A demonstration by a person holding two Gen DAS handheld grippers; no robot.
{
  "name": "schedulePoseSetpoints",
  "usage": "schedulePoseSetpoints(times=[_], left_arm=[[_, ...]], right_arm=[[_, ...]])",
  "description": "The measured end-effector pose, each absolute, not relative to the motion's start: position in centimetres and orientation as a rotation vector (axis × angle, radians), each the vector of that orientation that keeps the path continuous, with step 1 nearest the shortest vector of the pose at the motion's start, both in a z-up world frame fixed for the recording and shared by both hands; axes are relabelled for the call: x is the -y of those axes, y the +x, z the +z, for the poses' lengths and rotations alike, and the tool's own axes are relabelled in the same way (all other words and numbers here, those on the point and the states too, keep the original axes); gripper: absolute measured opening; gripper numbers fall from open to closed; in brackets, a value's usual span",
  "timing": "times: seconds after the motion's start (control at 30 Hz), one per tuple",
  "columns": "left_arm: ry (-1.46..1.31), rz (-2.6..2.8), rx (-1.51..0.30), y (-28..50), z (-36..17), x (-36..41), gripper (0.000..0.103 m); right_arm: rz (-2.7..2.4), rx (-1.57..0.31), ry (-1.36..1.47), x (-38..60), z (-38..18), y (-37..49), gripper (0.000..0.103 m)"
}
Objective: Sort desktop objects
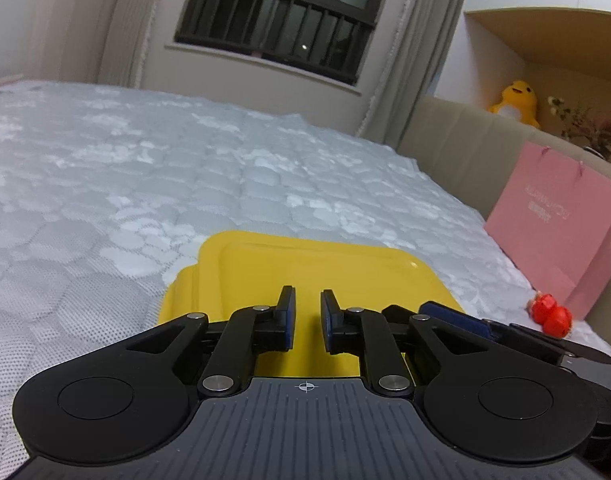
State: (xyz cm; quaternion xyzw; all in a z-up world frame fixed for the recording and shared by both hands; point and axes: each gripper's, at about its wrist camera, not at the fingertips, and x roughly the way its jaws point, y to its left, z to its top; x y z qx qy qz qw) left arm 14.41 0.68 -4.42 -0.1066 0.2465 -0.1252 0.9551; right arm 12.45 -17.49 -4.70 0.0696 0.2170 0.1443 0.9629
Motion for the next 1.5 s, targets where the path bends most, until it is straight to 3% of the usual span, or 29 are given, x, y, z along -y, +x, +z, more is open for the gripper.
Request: schedulePoseSetpoints(times=[0.03,0.07,0.1,0.13,0.17,0.27,0.37,0.53,0.6,0.8,0.9,1.13,1.5], left_arm=[[-0.205,-0.237,-0.488,14.3,-4.4,-0.6,0.027],[-0.183,-0.215,-0.473,14.1,-4.2,-0.6,0.044],[-0.153,-0.187,-0.455,13.9,-4.1,-0.5,0.052],[-0.129,-0.162,-0.441,13.7,-3.9,-0.5,0.078],[-0.142,-0.148,-0.463,13.9,-4.0,-0.8,0.096],[-0.249,-0.171,-0.527,14.2,-4.3,-2.2,0.095],[-0.299,-0.154,-0.528,13.8,-4.0,-2.6,0.095],[-0.230,-0.136,-0.494,12.7,-1.9,-1.9,0.098],[-0.230,-0.131,-0.499,12.1,-1.2,-1.9,0.100],[-0.160,-0.037,-0.561,10.0,0.1,-1.6,0.103],[-0.107,0.037,-0.631,9.0,-0.3,-1.4,0.103],[-0.137,-0.044,-0.841,7.0,-3.2,-1.4,0.103],[-0.101,0.033,-0.891,3.9,-2.1,-1.9,0.103]], right_arm=[[0.301,-0.445,0.140,17.6,-4.6,12.5,0.038],[0.310,-0.451,0.140,17.8,-4.5,12.6,0.038],[0.321,-0.457,0.141,17.9,-4.4,12.7,0.039],[0.341,-0.462,0.156,18.4,-4.3,12.9,0.040],[0.352,-0.463,0.188,18.9,-4.4,12.9,0.039],[0.354,-0.469,0.322,20.6,-4.6,13.0,0.032],[0.346,-0.462,0.361,21.0,-4.6,12.8,0.032],[0.317,-0.398,0.335,21.2,-3.6,11.4,0.060],[0.320,-0.379,0.356,21.7,-3.1,10.6,0.076],[0.284,-0.424,0.320,22.1,-1.5,7.8,0.098],[0.249,-0.472,0.278,21.8,-1.1,6.5,0.103],[0.214,-0.727,0.247,20.5,-2.4,6.1,0.103],[0.134,-0.846,0.161,18.8,-2.0,3.3,0.103]])
